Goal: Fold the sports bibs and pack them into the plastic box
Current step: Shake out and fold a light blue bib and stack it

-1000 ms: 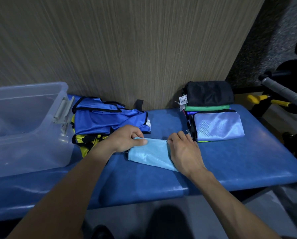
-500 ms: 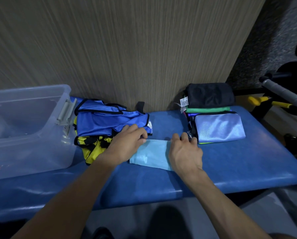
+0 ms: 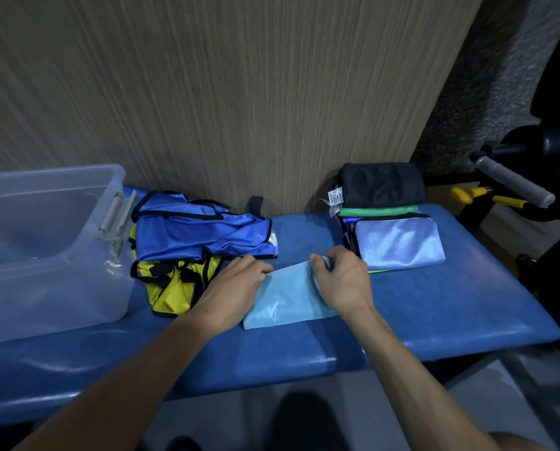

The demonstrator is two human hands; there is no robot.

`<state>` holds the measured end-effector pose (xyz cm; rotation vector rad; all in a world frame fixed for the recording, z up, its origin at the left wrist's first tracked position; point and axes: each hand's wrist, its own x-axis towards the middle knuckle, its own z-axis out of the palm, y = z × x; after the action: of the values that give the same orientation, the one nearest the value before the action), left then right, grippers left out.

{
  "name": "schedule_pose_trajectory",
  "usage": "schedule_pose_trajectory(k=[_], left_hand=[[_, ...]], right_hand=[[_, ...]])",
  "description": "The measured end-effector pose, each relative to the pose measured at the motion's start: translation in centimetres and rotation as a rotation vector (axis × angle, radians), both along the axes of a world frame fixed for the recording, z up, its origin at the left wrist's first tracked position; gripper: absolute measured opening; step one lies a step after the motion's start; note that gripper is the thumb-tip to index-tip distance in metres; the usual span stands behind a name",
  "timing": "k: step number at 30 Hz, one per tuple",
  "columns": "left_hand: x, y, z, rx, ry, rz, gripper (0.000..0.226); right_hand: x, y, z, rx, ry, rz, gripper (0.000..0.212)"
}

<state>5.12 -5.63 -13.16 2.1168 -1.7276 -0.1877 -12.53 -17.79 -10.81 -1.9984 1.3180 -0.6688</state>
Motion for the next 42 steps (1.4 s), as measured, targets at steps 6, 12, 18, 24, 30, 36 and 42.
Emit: schedule_pose_trajectory(k=[6, 12, 18, 24, 30, 36, 42], left_hand=[[-0.6, 0.6, 0.4, 0.182, 0.076, -0.125, 0.061], [-2.5, -1.0, 0.7, 0.19, 0.211, -0.154, 0.03], [-4.5, -3.5, 2.0, 0.068, 0.533, -0.09, 0.037], [-7.5, -9.9, 4.5, -0.248, 0.66, 0.009, 0.019], [-10.2, -17.0, 6.5, -0.398, 0.642, 0.086, 0.009], [-10.9, -18.4, 5.2, -0.41, 0.355, 0.128, 0.006], [-13.3, -18.0, 5.4, -0.613, -0.305, -0.029, 0.016]], right_hand=[[-1.5, -0.4, 0.8, 0.006, -0.296, -0.003, 0.02], [-3.8, -1.1, 1.7, -0.168, -0.379, 0.109, 0.011], [-6.4, -3.4, 3.2, -0.15, -0.42, 0.026, 0.012], [-9.4, -8.6, 4.1, -0.128, -0.405, -0.161, 0.015], [-11.4, -13.5, 2.6, -0.149, -0.411, -0.334, 0.009], [-10.2, -16.1, 1.9, -0.392, -0.363, -0.279, 0.008], [-8.9, -17.1, 1.0, -0.422, -0.283, -0.302, 0.008]])
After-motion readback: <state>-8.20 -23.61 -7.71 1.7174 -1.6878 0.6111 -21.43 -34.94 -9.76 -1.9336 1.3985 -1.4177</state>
